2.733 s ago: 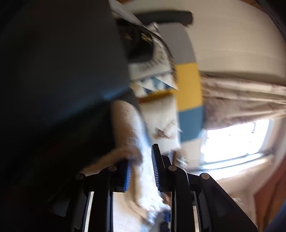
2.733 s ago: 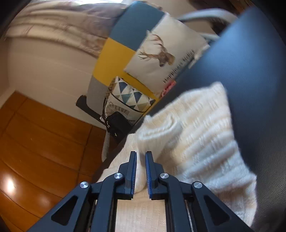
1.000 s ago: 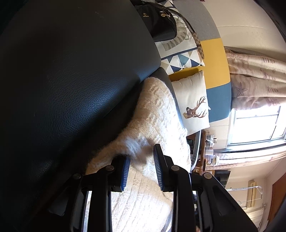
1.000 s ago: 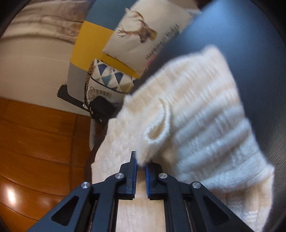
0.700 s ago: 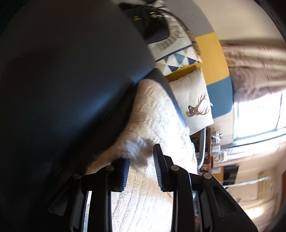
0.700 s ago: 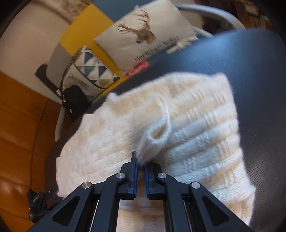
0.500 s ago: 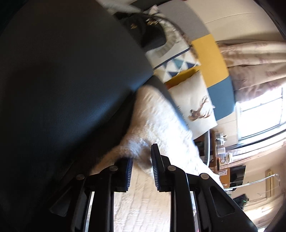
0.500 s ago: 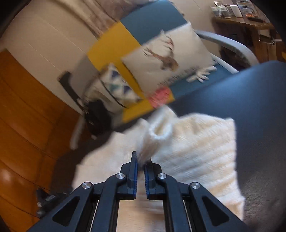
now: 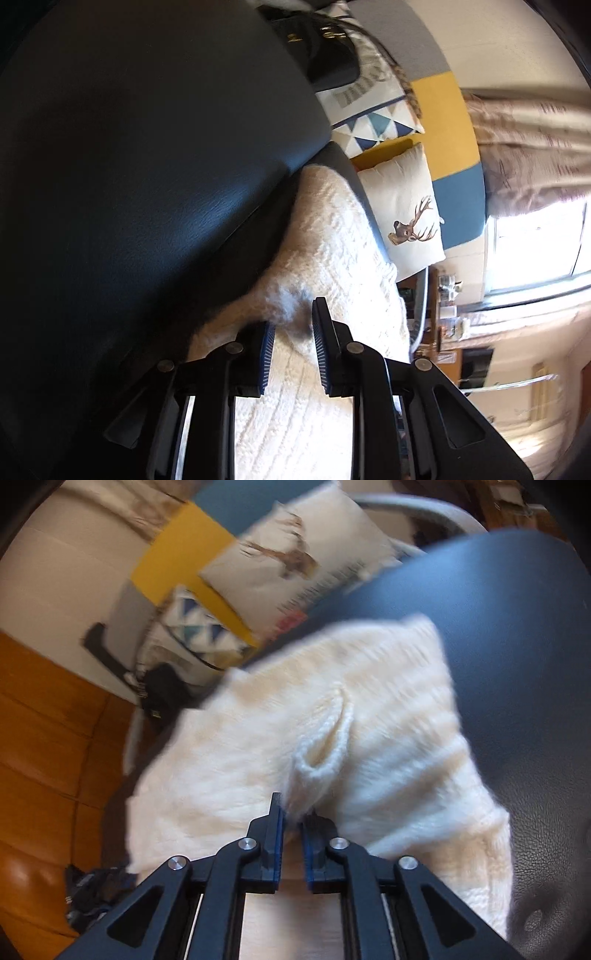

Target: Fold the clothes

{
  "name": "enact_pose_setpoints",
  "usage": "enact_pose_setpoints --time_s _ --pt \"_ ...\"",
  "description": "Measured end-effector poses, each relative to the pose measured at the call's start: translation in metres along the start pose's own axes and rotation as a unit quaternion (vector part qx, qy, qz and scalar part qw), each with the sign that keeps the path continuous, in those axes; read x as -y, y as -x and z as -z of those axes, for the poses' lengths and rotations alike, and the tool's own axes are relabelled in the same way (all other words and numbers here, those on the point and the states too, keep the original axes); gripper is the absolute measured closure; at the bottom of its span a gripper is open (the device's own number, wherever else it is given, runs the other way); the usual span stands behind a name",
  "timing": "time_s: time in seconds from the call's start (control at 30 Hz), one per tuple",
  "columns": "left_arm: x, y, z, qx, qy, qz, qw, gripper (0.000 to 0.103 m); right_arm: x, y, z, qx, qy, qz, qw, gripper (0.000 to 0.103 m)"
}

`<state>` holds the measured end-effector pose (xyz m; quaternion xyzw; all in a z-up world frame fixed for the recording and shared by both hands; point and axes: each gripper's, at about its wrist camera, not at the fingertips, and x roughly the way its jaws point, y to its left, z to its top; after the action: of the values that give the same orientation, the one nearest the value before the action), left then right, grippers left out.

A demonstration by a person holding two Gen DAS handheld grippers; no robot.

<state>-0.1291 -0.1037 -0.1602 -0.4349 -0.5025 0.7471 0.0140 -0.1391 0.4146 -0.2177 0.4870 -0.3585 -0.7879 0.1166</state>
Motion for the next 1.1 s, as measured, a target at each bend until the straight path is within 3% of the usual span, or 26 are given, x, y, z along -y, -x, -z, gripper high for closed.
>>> enact_pose_setpoints --time_s 0.1,0.13,0.33,0.5,0.63,0.7,0.73,0.77,0.9,1.0,1.1 --pt "-0.001 0.011 0.000 0.001 -0.012 -0.006 0.9999 0.081 0.028 0.002 0.001 -0.026 -0.074 -0.063 0.995 0.083" --pt "-0.002 0.017 0.000 0.002 -0.013 -0.005 0.9999 0.081 0.030 0.009 0.002 -0.030 -0.078 -0.062 0.995 0.082" --pt "0.005 0.056 -0.007 0.043 0.001 0.056 0.9975 0.081 -0.015 0.051 0.007 -0.006 0.034 0.007 0.999 0.078" --pt "0.061 0.022 -0.030 0.027 -0.048 0.079 0.9954 0.081 -0.071 0.042 -0.004 0.025 0.138 0.033 0.990 0.078" --pt "0.082 -0.042 -0.034 -0.025 -0.083 0.019 0.9960 0.081 -0.070 -0.006 -0.019 0.003 0.153 0.102 0.983 0.078" --pt "0.073 -0.061 -0.038 -0.002 -0.105 -0.056 0.9929 0.081 -0.060 -0.018 -0.018 -0.005 0.154 0.107 0.982 0.078" --pt "0.067 -0.063 -0.040 0.006 -0.112 -0.073 0.9910 0.094 -0.055 -0.022 -0.016 -0.008 0.156 0.105 0.982 0.079" --pt "0.055 -0.058 -0.043 0.016 -0.102 -0.072 0.9921 0.101 -0.050 -0.025 -0.015 -0.010 0.158 0.102 0.982 0.079" --pt "0.039 -0.041 -0.050 0.006 -0.085 -0.036 0.9957 0.100 -0.044 -0.011 -0.023 -0.017 0.148 0.063 0.987 0.079" --pt "0.047 -0.024 -0.045 0.005 -0.103 -0.016 0.9945 0.097 -0.037 0.006 -0.035 -0.008 0.124 0.032 0.992 0.076" --pt "0.051 -0.014 -0.038 -0.003 -0.122 -0.007 0.9925 0.091 -0.018 0.026 -0.053 0.020 0.075 0.029 0.997 0.072"
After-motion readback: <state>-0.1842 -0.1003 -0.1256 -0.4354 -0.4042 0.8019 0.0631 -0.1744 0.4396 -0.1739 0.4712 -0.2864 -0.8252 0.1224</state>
